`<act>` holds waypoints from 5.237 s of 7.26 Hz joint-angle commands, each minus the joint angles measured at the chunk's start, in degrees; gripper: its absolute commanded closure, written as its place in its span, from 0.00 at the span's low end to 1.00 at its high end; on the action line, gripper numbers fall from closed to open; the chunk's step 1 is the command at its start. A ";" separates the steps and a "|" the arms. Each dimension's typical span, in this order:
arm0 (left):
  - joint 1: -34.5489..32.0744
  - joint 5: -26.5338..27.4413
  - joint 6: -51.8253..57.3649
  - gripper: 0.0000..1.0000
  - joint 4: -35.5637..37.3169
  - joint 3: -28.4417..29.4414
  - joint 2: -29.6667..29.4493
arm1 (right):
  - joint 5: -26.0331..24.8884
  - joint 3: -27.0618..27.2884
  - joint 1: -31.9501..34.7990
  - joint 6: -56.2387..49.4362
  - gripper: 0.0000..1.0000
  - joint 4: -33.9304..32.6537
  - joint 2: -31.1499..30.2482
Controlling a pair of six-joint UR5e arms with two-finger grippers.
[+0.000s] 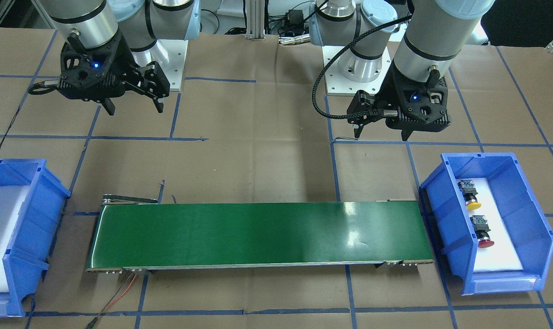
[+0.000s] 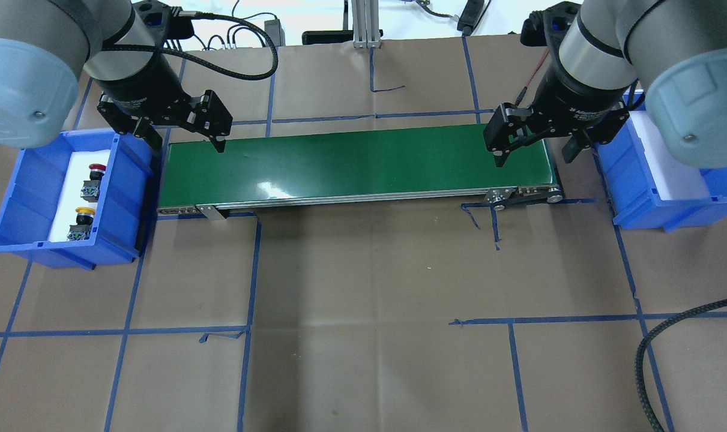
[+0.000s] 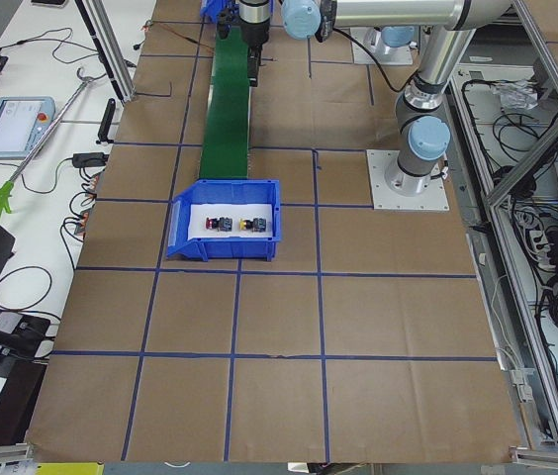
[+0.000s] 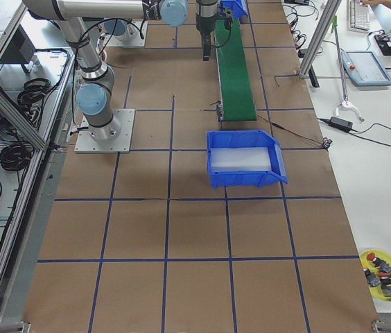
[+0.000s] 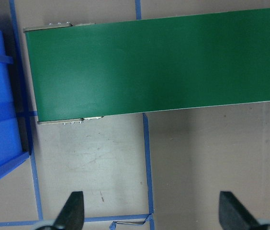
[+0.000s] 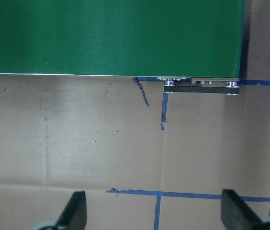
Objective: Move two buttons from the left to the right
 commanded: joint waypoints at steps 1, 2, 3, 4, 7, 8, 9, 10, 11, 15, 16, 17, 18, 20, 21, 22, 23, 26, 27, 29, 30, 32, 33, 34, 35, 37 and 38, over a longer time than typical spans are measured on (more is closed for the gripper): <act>0.00 0.00 0.00 0.00 0.00 0.07 0.00 | -0.06 0.00 -0.07 0.00 0.00 -0.09 0.06; 0.00 0.00 0.00 0.00 0.00 -0.02 0.00 | -0.06 0.00 0.02 -0.09 0.00 0.00 -0.03; 0.00 -0.18 0.00 0.00 0.09 -0.02 -0.08 | -0.06 0.00 0.02 -0.09 0.00 0.00 -0.03; 0.00 -0.18 0.00 0.00 0.09 -0.02 -0.08 | -0.06 0.00 0.02 -0.09 0.00 0.00 -0.03; 0.35 -0.09 0.08 0.00 0.17 -0.02 -0.08 | -0.06 -0.09 0.02 -0.09 0.00 -0.09 -0.03; 1.74 -0.18 0.61 0.00 0.09 -0.02 -0.17 | -0.06 -0.09 0.02 -0.09 0.00 -0.09 -0.03; 4.54 -0.61 1.05 0.00 0.00 -0.11 -0.17 | -0.06 -0.09 0.02 -0.09 0.00 0.00 -0.03; 7.88 -0.70 3.31 0.00 0.00 -0.02 -0.26 | -0.06 -0.09 0.02 -0.17 0.00 -0.09 -0.03; 11.74 -0.44 6.64 0.00 -0.09 -0.11 -0.43 | -0.06 -0.09 0.02 -0.09 0.00 0.00 -0.03; 29.49 -0.09 26.59 0.00 -0.61 -0.37 -0.79 | -0.06 0.00 0.02 -0.09 0.00 0.00 -0.03; 34.14 -0.09 29.85 0.00 -0.53 -1.50 -0.87 | -0.06 -0.09 0.02 -0.09 0.00 0.00 -0.03; 38.28 -0.35 33.88 0.00 0.26 -2.56 -1.31 | -0.06 -0.09 0.02 -0.09 0.00 0.00 -0.03; 39.89 -0.44 34.36 0.00 0.35 -3.26 -1.49 | -0.06 -0.09 0.02 -0.17 0.00 -0.09 -0.03; 39.73 -0.70 34.28 0.00 2.09 -5.11 -2.45 | -0.06 -0.09 0.02 -0.17 0.00 0.00 -0.03; 39.47 -0.79 34.28 0.00 5.15 -6.77 -2.54 | -0.06 -0.09 0.02 -0.09 0.00 0.00 -0.03; 38.94 -0.71 34.28 0.00 9.01 -9.22 -2.98 | -0.06 -0.09 0.02 -0.09 0.00 0.00 -0.03; 38.15 -0.70 34.28 0.00 14.36 -11.94 -3.51 | -0.06 -0.09 0.02 -0.09 0.00 0.00 -0.03; 37.36 -0.97 34.28 0.00 27.65 -18.46 -7.97 | -0.06 -0.09 0.02 -0.18 0.00 -0.09 -0.03; 37.35 -0.97 34.28 0.00 29.95 -18.56 -10.43 | -0.06 -0.09 0.02 -0.09 0.00 -0.09 -0.03; 37.00 -1.58 34.28 0.00 31.72 -19.52 -12.56 | -0.06 -0.09 0.02 -0.09 0.00 -1.04 0.15; 37.09 -2.37 34.28 0.00 35.64 -21.27 -13.87 | 0.03 -0.35 0.02 -0.17 0.00 -1.49 0.41; 37.18 -2.29 34.36 0.00 37.53 -22.34 -15.11 | 0.12 -0.17 0.02 -0.26 0.00 -1.14 1.37; 37.27 -2.20 34.36 0.00 37.53 -22.34 -15.55 | 0.03 -0.26 0.02 -0.26 0.00 -1.23 1.38; 37.27 -2.20 34.36 0.00 37.70 -22.34 -15.90 | -0.06 -0.09 0.02 -0.52 0.00 -0.88 1.38; 37.35 -2.11 34.36 0.01 37.70 -22.26 -16.51 | 0.03 -0.17 -0.07 -0.79 0.00 -0.44 1.38; 37.44 -2.11 34.28 0.35 37.88 -22.26 -16.87 | 0.03 -0.61 -0.42 -0.97 0.00 -0.44 0.94; 37.44 -1.94 33.93 0.57 37.88 -22.17 -16.87 | 0.03 -0.88 -0.60 -0.88 0.00 -0.53 0.85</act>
